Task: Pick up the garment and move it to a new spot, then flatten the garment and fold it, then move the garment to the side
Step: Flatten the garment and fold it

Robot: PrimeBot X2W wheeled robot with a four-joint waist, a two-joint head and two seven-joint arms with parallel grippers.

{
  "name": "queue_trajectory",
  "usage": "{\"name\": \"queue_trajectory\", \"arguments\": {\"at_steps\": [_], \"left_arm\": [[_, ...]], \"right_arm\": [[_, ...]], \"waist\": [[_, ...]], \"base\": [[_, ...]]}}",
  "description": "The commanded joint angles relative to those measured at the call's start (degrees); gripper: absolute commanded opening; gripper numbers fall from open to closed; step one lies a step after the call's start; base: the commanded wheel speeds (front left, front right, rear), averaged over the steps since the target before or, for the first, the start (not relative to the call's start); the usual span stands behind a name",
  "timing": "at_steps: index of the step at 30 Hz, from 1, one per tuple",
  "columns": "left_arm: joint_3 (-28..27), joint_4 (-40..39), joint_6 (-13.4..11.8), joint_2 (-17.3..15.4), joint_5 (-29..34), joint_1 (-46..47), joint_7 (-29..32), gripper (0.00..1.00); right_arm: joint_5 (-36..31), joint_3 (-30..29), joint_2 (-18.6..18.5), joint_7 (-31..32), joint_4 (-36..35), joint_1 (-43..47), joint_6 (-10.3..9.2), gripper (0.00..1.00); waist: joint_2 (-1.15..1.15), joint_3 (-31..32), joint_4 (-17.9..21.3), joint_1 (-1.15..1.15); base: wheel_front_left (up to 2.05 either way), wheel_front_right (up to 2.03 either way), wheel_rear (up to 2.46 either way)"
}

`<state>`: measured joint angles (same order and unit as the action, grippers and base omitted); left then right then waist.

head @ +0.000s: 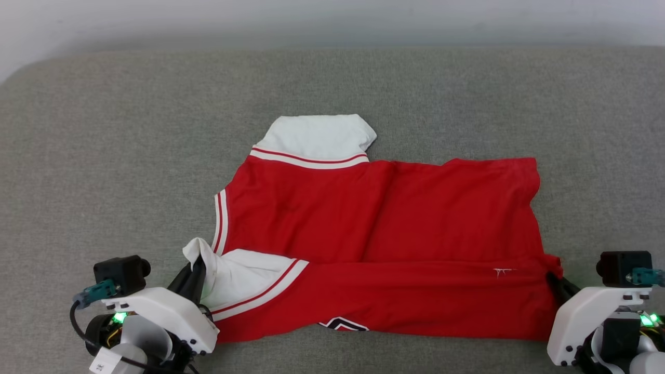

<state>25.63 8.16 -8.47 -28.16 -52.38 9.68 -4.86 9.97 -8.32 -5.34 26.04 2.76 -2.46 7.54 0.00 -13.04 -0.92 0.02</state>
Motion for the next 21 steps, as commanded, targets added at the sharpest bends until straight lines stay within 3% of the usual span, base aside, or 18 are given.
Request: {"name": "queue_trajectory", "arguments": {"at_steps": [1,4,5,6,7,8,9,11,17,21], "left_arm": [[0.2,1.41,0.68,0.52,-0.37,1.24,0.13,0.0],[1.19,5.21,2.23,1.45,-0.88,2.52,1.13,0.0],[1.33,6.12,2.78,1.81,-1.32,2.94,1.41,0.0],[1.7,6.98,3.13,2.24,-1.48,3.3,1.9,0.0],[2.05,7.81,3.44,2.58,-1.66,3.61,2.25,0.03],[2.2,8.44,3.74,2.83,-1.75,3.88,2.41,0.33],[2.27,9.03,3.96,2.95,-1.87,4.06,2.39,0.47],[2.11,9.91,4.11,3.06,-1.99,4.26,1.83,0.99],[0.7,9.59,3.15,1.97,-1.83,4.84,0.78,1.0],[-0.05,7.94,1.55,-0.25,-1.68,4.45,2.29,1.0]], "right_arm": [[0.01,0.13,0.1,-0.59,1.13,-1.09,-0.11,0.0],[-0.36,1.18,-0.15,-2.41,4.23,-2.12,-0.09,0.0],[-0.15,1.44,-0.05,-2.71,5.33,-2.2,-0.09,0.11],[0.2,1.82,-0.02,-2.96,6.35,-2.34,-0.09,0.33],[0.91,2.0,0.11,-3.26,7.07,-2.58,-0.09,0.89],[1.34,2.19,0.27,-3.69,7.61,-2.78,-0.09,1.0],[1.63,2.53,0.24,-4.66,7.71,-2.92,-0.08,1.0],[2.37,2.53,0.23,-7.0,7.44,-2.84,-0.08,1.0],[2.04,1.33,0.34,-18.74,3.01,-1.32,-0.08,1.0],[0.47,1.12,0.73,-23.05,0.01,0.33,-0.08,1.0]], "waist": [[0.0,-1.52,0.42,-0.02],[0.0,-1.96,0.46,-0.02],[0.0,-2.02,0.48,-0.02],[0.0,-1.97,0.45,-0.02],[0.0,-1.87,0.34,-0.02],[0.0,-1.62,0.19,-0.02],[0.0,-1.25,0.06,-0.02],[0.0,-0.38,-0.26,-0.02],[0.0,2.68,-1.26,-0.02],[0.0,5.16,-1.26,-0.02]], "base": [[0.0,0.0,0.0],[0.0,0.0,0.0],[0.0,0.0,0.0],[0.0,0.0,0.0],[0.0,0.0,0.0],[0.0,0.0,0.0],[0.0,0.0,0.0],[0.0,0.0,0.0],[0.0,0.0,0.0],[0.0,0.0,0.0]]}}
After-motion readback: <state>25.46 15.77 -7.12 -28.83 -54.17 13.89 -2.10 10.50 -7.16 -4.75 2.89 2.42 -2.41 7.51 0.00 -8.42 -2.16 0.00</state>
